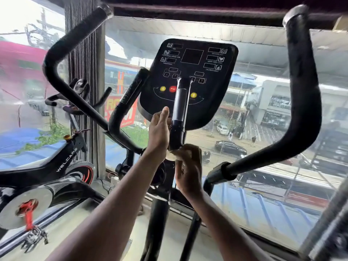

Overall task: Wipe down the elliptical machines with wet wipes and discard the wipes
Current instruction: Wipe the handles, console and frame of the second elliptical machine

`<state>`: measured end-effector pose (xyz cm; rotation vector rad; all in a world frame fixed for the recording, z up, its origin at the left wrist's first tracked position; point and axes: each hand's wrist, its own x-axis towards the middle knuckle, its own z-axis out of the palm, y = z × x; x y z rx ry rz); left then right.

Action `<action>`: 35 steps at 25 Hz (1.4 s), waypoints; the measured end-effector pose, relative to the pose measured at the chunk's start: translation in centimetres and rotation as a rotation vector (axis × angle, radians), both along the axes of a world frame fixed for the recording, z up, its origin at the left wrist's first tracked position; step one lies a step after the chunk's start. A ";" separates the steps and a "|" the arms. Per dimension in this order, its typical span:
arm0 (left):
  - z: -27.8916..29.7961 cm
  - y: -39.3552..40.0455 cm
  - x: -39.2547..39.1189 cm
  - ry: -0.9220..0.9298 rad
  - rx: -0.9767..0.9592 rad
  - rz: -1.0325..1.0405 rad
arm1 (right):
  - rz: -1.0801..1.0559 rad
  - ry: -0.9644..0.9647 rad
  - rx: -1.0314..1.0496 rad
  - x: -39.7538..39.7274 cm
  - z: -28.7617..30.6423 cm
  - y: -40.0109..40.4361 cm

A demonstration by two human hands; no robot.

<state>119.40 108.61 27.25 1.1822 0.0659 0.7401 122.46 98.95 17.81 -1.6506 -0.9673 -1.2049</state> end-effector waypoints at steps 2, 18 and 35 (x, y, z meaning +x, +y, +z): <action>-0.1 -0.3 0.4 0.009 0.089 -0.002 | 0.036 0.276 0.167 0.4 -0.2 -0.5; -2.3 -1.6 3.1 -0.062 0.237 0.150 | 0.138 0.550 0.140 -3.9 -2.2 2.8; -5.0 -3.1 2.6 -0.118 0.218 0.291 | -0.123 0.892 -0.168 3.2 -7.6 0.5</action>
